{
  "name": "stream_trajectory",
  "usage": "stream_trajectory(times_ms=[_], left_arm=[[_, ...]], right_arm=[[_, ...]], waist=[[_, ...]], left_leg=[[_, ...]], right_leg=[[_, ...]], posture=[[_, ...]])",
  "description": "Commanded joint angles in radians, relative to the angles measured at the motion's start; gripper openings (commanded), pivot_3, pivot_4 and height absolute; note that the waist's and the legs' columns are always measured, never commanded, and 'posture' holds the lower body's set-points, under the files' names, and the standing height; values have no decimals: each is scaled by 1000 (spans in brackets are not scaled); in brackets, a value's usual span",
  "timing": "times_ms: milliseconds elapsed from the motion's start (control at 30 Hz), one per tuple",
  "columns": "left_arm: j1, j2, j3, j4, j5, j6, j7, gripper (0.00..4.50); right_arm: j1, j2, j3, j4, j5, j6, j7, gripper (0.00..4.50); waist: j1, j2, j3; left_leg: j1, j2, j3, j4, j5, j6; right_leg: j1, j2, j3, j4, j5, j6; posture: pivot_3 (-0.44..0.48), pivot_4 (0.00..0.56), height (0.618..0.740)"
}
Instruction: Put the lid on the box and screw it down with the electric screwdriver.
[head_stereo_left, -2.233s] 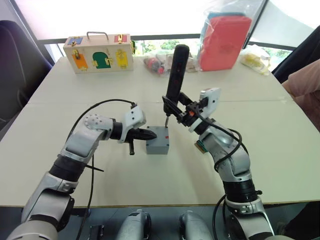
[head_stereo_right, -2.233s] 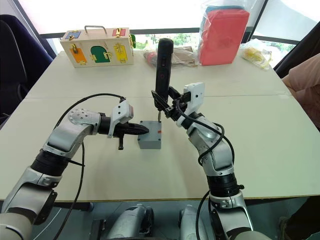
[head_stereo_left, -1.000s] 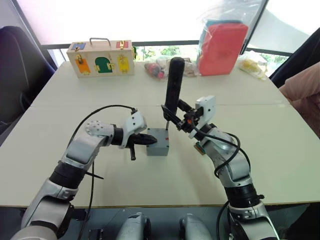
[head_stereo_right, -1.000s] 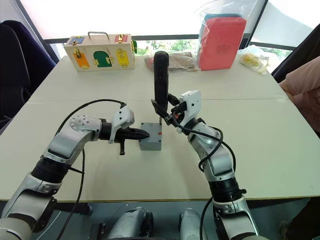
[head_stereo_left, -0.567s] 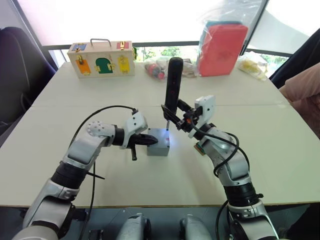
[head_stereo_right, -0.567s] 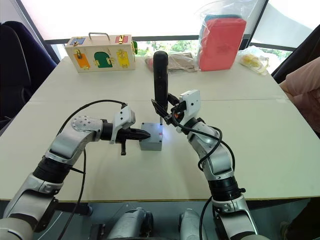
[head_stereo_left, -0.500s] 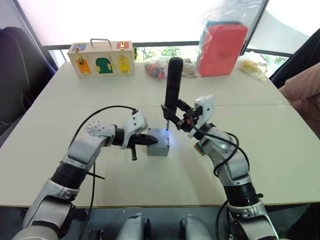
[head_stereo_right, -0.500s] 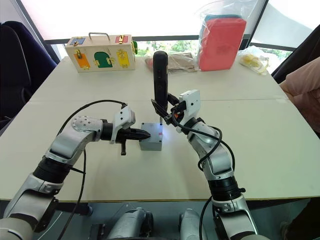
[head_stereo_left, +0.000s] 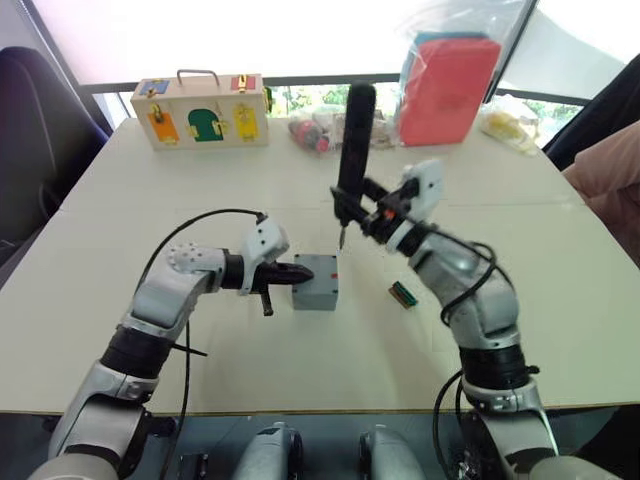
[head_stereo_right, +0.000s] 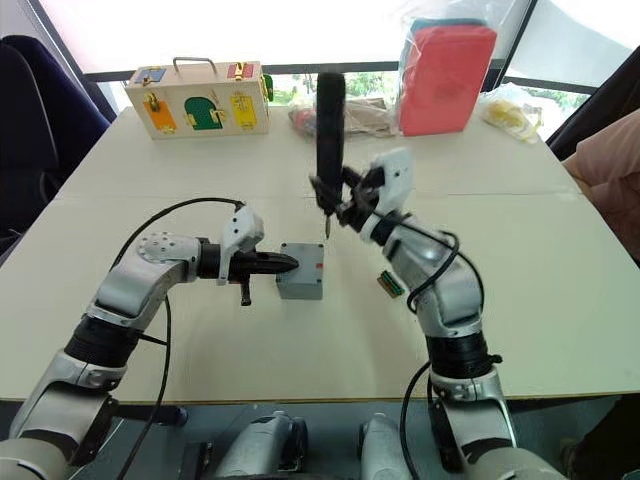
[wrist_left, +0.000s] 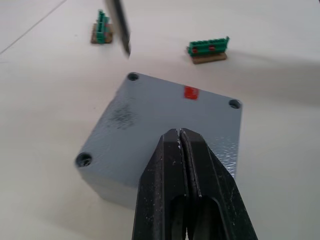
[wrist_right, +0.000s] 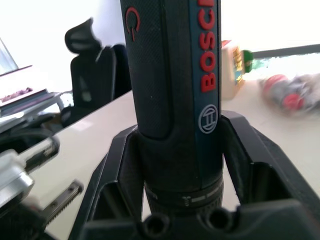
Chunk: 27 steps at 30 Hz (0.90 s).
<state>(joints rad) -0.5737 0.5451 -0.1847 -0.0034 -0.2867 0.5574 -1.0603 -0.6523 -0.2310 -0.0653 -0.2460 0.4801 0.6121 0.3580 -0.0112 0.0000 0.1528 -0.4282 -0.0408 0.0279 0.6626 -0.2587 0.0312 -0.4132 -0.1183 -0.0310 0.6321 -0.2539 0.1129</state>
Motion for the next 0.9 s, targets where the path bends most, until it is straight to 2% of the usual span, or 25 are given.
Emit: stream_trajectory(times_ms=[33, 133, 233, 333, 367, 433, 500, 600, 733, 900], left_arm=[[-10, -10, 58, -33, -49, 19, 20, 0], [-27, -33, 115, -45, -118, 63, 41, 0], [-64, -17, 119, -78, -129, 102, 53, 0], [-77, 75, 95, -195, -178, 138, -60, 0], [-70, 113, 78, -230, -184, 137, -102, 0], [-54, 170, 44, -271, -178, 117, -157, 0], [-50, 181, 19, -283, -158, 102, -154, 0], [-39, 172, 3, -308, -175, 106, -157, 0], [-7, 150, -13, -340, -190, 118, -142, 0], [25, 137, -26, -375, -189, 124, -109, 0]], right_arm=[[-156, -18, -149, -106, 159, 76, -68, 1835], [-251, -29, -279, -62, 293, 207, -188, 1835], [-309, -102, -392, 9, 417, 407, -295, 1835], [-357, -302, -474, 164, 489, 770, -312, 1835], [-359, -373, -469, 210, 482, 891, -298, 1835], [-315, -517, -395, 308, 530, 992, -282, 1835], [-232, -646, -305, 371, 625, 1002, -247, 1835], [-116, -771, -195, 423, 742, 1002, -224, 1835], [-60, -817, -108, 470, 781, 1002, -258, 1835], [-94, -784, -62, 553, 793, 1002, -290, 1835]], waist=[[-1, 1, 2], [-1, 1, 2], [1, 1, 2], [2, 1, 4], [3, 1, 4], [1, 4, 6], [0, 5, 6], [-4, 5, 8], [-14, 7, 12], [-1, 6, 13]], left_leg=[[0, 0, 0, 0, 0, 0], [0, 0, 0, -1, 0, 1], [1, 0, 0, -1, -3, 6], [1, 0, 0, 1, -4, 7], [0, 0, 0, 0, -4, 8], [0, 0, 0, -1, -5, 8], [0, 0, 1, -2, -5, 9], [0, 0, 1, -4, -6, 11], [1, 1, 4, -1, -6, 12], [1, 2, 3, 1, -6, 12]], right_leg=[[0, 0, 0, 0, 0, 0], [0, 1, -1, -1, 0, 0], [2, 0, -2, -1, 0, 0], [3, -1, -2, -1, 0, 0], [3, -1, -2, -2, 0, 0], [3, -2, -2, -4, 0, -1], [4, -2, -2, -7, -2, -4], [5, -1, -2, -11, 0, -1], [4, 0, 0, -7, 0, 0], [4, 0, 0, -5, 0, 0]], posture=[[0, 150, 740], [0, 150, 740], [0, 150, 740], [0, 150, 740], [0, 150, 740], [0, 150, 740], [0, 150, 740], [0, 150, 740], [0, 150, 740], [0, 150, 740]])
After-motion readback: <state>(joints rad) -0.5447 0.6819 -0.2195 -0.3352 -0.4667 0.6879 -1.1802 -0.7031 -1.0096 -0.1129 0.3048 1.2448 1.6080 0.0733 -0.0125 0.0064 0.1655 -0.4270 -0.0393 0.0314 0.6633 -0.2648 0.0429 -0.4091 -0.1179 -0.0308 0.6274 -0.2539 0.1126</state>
